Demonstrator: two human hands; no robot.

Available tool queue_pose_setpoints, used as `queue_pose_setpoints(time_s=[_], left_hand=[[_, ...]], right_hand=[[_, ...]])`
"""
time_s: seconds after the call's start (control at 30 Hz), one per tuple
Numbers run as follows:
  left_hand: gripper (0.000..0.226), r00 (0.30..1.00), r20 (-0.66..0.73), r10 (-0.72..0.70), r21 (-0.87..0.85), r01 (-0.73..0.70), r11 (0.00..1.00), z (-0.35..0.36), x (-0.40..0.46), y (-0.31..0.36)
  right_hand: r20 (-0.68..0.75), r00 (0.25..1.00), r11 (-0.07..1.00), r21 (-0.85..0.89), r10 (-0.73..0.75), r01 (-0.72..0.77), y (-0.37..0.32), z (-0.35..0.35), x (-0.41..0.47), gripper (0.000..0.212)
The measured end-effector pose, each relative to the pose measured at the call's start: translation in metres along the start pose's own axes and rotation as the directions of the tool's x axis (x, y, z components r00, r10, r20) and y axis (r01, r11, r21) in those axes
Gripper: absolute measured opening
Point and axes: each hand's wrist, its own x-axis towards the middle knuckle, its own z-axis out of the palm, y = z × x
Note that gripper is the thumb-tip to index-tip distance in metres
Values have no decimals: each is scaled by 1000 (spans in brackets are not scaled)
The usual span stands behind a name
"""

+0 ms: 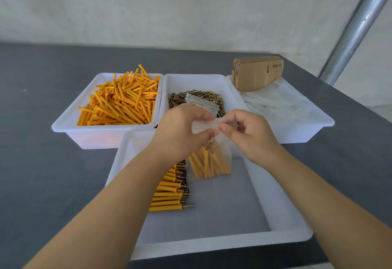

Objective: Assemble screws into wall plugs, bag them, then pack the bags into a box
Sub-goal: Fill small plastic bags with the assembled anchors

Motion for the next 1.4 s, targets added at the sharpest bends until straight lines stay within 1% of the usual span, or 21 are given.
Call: queue_pose_setpoints(time_s=[0.07,0.17,0.23,0.33,0.4,0.47,0.53,0.67,0.77,0.87,1.0,1.1,1.27,1.4], left_hand=[[17,1000,-8,10,14,-10,1000,1,1,5],[9,998,48,-45,9,44,999,1,1,6],[8,994,81,-73,-9,74,997,0,1,5],[8,995,73,-73,17,72,997,0,1,3],[8,995,59,-74,35,72,997,1,1,3],[7,995,60,-77,43,74,996,1,1,2],[7,996,58,-70,59,67,996,3,0,2],[5,999,46,-25,70,22,997,5,1,6],[5,999,54,-4,87,-1,996,7,1,9],[5,1000,20,-3,102,1,995,7,1,9],[5,1000,21,-13,93,11,996,8,0,10],[6,999,32,0,83,-3,997,9,1,13],[9,998,55,-1,133,-6,991,11,3,13],[11,998,56,-22,165,12,986,4,4,7]], right_hand=[[27,998,998,-33,-55,56,-2,1,-2,8],[26,989,988,-54,-143,144,-6,4,-5,12],[17,987,986,-31,-160,161,-7,4,-6,15],[4,995,995,37,-96,96,-2,0,-5,9],[-11,999,994,96,-52,53,1,-2,-5,13],[-10,999,991,123,-45,46,1,-3,-5,17],[-6,999,992,114,-48,48,1,-3,-5,18],[-16,999,993,113,-44,46,1,-5,-6,21],[-29,998,984,166,-56,60,-1,-5,-8,22],[-48,998,973,224,-34,44,-1,-7,-8,20],[-44,999,978,207,8,1,2,-8,-7,24],[-21,1000,984,178,12,-8,4,-8,-8,17],[33,999,988,152,8,-13,2,-5,-8,4],[-1,1000,984,177,-27,27,0,-5,-8,6]])
